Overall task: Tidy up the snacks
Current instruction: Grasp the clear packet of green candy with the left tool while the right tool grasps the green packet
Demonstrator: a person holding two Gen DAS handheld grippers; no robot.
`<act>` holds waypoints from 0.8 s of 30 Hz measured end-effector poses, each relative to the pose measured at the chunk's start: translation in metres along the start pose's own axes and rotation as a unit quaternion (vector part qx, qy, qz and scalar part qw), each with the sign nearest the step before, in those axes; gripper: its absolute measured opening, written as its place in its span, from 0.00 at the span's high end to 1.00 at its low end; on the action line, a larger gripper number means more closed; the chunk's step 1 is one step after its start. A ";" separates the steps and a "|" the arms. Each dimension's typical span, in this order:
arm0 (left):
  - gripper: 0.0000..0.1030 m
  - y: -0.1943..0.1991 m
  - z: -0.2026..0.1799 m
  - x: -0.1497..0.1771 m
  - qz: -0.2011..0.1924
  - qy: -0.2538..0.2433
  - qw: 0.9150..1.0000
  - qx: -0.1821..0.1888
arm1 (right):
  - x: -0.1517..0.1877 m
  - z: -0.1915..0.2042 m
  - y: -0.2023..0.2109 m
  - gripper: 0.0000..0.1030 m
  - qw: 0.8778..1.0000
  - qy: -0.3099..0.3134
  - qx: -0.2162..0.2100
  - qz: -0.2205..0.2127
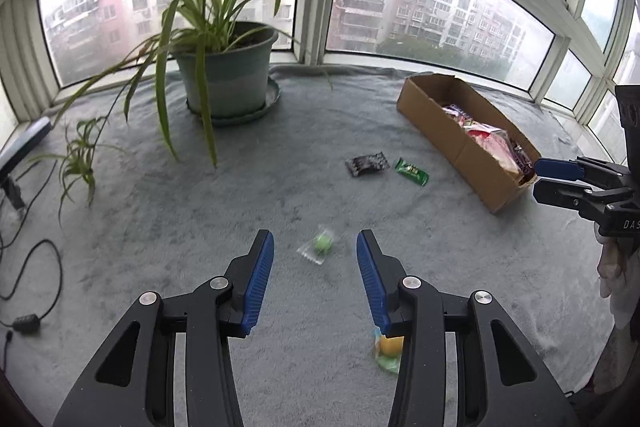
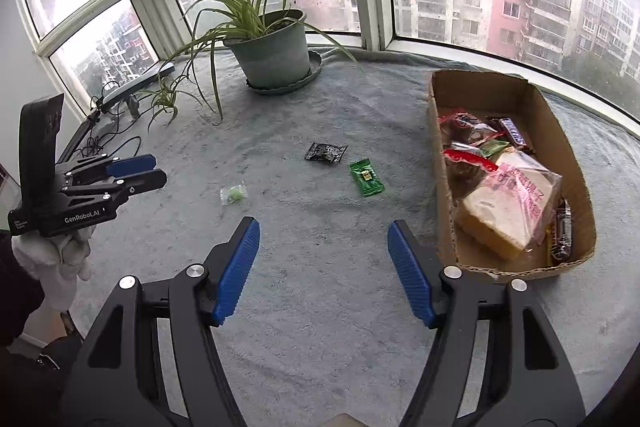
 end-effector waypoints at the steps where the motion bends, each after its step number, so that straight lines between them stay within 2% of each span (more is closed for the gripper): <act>1: 0.60 -0.002 0.003 0.004 0.004 0.005 1.000 -0.004 | 0.001 0.000 -0.007 0.33 1.000 -0.005 0.001 0.003; 4: 0.60 -0.008 0.008 0.012 0.010 0.015 1.000 -0.004 | -0.002 -0.004 -0.028 0.34 1.000 -0.018 0.001 0.013; 7: 0.60 -0.014 0.010 0.017 0.014 0.011 1.000 -0.004 | -0.004 -0.008 -0.052 0.48 0.999 -0.018 0.007 0.030; 8: 0.60 -0.017 0.010 0.018 0.016 0.009 1.000 -0.003 | -0.004 -0.010 -0.060 0.48 0.999 -0.016 0.012 0.038; 10: 0.60 -0.023 0.009 0.021 0.021 0.008 1.000 0.001 | -0.005 -0.012 -0.076 0.50 0.998 0.001 0.026 0.057; 14: 0.60 -0.033 0.007 0.025 0.030 -0.002 0.999 0.014 | -0.006 -0.012 -0.103 0.61 0.993 0.049 0.036 0.101; 19: 0.60 -0.044 0.006 0.026 0.040 -0.015 0.999 0.031 | -0.009 -0.015 -0.131 0.61 0.981 0.103 0.045 0.158; 24: 0.60 -0.059 0.002 0.026 0.049 -0.030 0.997 0.045 | -0.005 -0.019 -0.152 0.65 0.970 0.130 0.044 0.200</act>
Point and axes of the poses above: each gripper's, at about its wrist camera, not at the fingertips, and y roughly against the way its jaws point, z to its left, x to its underside, the point moved 6 cm from there along -y, roughly the way its jaws point, and after that the axes turned 15 degrees about -z, right-handed, at the moved point
